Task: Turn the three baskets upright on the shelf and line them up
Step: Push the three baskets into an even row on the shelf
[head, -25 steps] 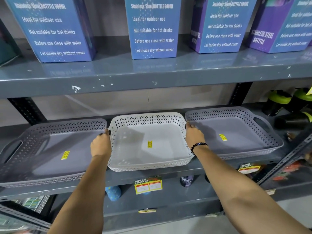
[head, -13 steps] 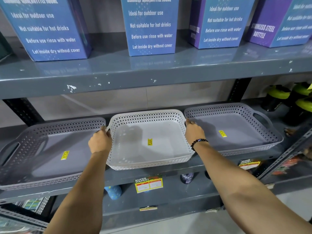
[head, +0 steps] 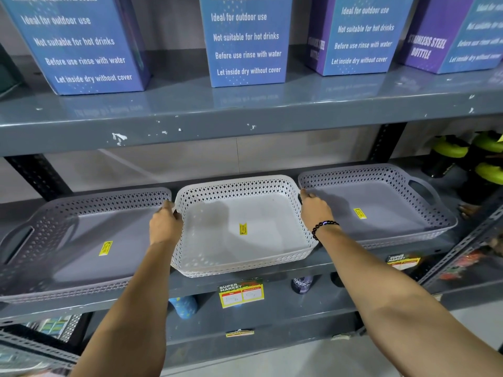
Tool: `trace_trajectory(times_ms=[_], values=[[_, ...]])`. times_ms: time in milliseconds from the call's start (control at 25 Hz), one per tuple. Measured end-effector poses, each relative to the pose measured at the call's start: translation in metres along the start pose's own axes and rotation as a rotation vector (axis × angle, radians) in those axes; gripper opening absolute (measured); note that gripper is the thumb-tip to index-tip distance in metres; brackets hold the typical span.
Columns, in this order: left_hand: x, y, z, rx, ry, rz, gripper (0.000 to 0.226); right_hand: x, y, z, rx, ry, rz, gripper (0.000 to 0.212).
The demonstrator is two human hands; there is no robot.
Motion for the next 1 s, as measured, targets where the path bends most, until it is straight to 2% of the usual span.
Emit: trace_trajectory(times_ms=[160,280,360,480,560,840,1000], values=[[-0.001,-0.002,0.0,0.007,-0.011,0.005,0.039,0.0,0.002,0.0,0.006,-0.003,-0.001,0.055],[-0.008,-0.005,0.006,0.031,-0.003,0.049,0.042,0.002,0.0,-0.002,-0.107,-0.041,-0.024,0.052],[-0.013,-0.005,0.012,0.095,0.076,0.124,0.054,-0.001,-0.002,-0.007,-0.285,-0.14,0.038,0.066],[-0.018,-0.005,0.017,0.159,0.173,0.221,0.069,-0.007,-0.003,-0.014,-0.566,-0.29,0.233,0.09],[-0.019,-0.006,0.016,0.165,0.183,0.221,0.07,-0.011,-0.007,-0.015,-0.544,-0.293,0.262,0.086],[-0.028,-0.013,0.019,0.135,0.151,0.185,0.069,-0.018,-0.012,-0.015,-0.421,-0.178,0.172,0.065],[-0.033,-0.018,0.019,0.116,0.141,0.167,0.07,-0.021,-0.012,-0.017,-0.402,-0.148,0.148,0.061]])
Point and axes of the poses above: each hand's wrist, its own x-axis away from the middle knuckle, its own y-axis out of the back of the hand, z = x × y, the point moved 2 cm from there along -x, towards the middle knuckle, and after that the axes turned 5 degrees about z, right-handed, at the moved point
